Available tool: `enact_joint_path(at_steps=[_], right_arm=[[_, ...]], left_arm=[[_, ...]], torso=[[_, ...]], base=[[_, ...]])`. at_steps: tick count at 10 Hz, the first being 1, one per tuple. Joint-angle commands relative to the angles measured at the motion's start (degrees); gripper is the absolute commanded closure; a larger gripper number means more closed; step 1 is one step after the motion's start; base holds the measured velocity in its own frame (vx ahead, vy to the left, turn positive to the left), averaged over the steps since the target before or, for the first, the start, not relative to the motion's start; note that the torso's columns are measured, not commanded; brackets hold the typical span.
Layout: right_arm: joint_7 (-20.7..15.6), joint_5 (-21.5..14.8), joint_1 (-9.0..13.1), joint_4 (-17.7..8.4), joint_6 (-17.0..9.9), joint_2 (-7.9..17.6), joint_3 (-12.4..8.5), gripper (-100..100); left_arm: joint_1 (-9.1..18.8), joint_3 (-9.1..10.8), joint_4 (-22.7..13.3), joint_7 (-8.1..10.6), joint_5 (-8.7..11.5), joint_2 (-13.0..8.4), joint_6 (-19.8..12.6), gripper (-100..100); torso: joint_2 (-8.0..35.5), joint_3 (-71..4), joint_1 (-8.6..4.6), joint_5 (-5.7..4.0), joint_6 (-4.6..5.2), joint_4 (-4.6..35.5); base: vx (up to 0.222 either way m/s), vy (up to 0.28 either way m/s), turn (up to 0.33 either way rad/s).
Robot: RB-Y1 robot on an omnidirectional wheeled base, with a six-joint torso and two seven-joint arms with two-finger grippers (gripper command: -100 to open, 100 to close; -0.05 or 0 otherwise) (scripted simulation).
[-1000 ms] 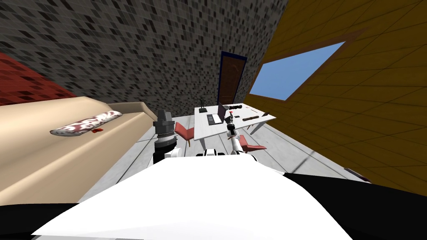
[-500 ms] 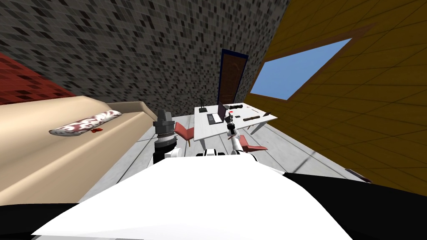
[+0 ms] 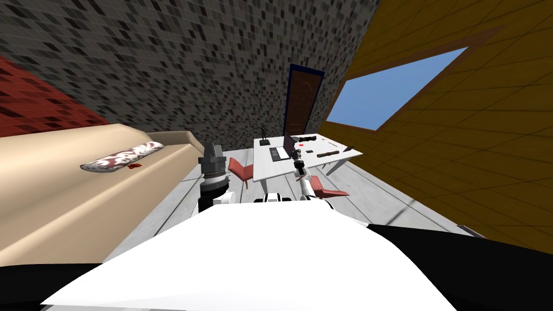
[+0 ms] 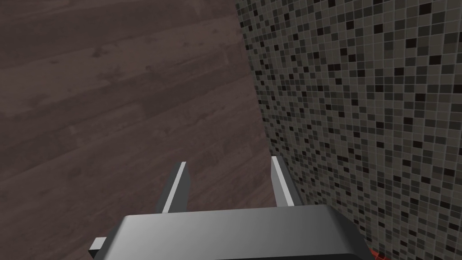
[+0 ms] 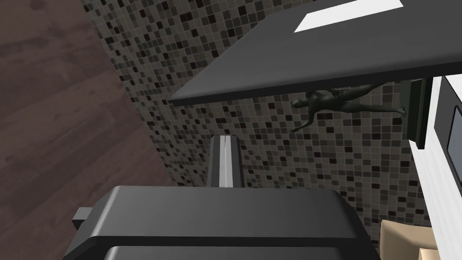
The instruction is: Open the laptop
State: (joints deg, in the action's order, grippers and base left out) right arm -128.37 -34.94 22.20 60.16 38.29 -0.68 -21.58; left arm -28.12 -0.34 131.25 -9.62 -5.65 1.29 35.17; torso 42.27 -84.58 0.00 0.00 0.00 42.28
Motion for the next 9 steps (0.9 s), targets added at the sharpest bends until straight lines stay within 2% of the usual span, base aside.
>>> enact_joint_path(at_steps=[1,4,5,6,9], right_arm=[[-3.9,-1.9,-0.6,0.6,1.1,0.2,0.3,100],[-8.2,-4.1,-1.1,1.3,2.3,0.4,0.6,100],[-7.2,-3.6,-0.9,1.0,2.1,0.4,0.5,100],[-7.1,-3.6,-0.9,0.9,2.0,2.4,0.5,-100],[-5.9,-3.0,-0.6,0.7,1.6,5.7,0.5,-100]], left_arm=[[0.0,0.0,0.0,0.0,0.0,0.0,0.0,0],[0.0,0.0,0.0,0.0,0.0,0.0,0.0,0],[0.0,0.0,0.0,0.0,0.0,0.0,0.0,0],[0.0,0.0,0.0,0.0,0.0,0.0,0.0,0],[0.0,0.01,0.0,0.0,0.0,0.0,0.0,0]], torso=[[0.0,0.0,-0.02,-0.01,0.0,0.0],[0.0,0.0,0.0,0.0,0.0,0.0],[0.0,0.0,0.0,0.0,0.0,0.0],[0.0,0.0,-0.03,-0.01,0.01,0.0],[0.0,0.0,-0.04,-0.01,0.01,0.0]], base=[[-0.003,0.021,0.053],[-0.004,0.018,0.047],[-0.002,0.008,0.007],[0.0,0.0,0.0],[0.003,-0.013,0.005]])
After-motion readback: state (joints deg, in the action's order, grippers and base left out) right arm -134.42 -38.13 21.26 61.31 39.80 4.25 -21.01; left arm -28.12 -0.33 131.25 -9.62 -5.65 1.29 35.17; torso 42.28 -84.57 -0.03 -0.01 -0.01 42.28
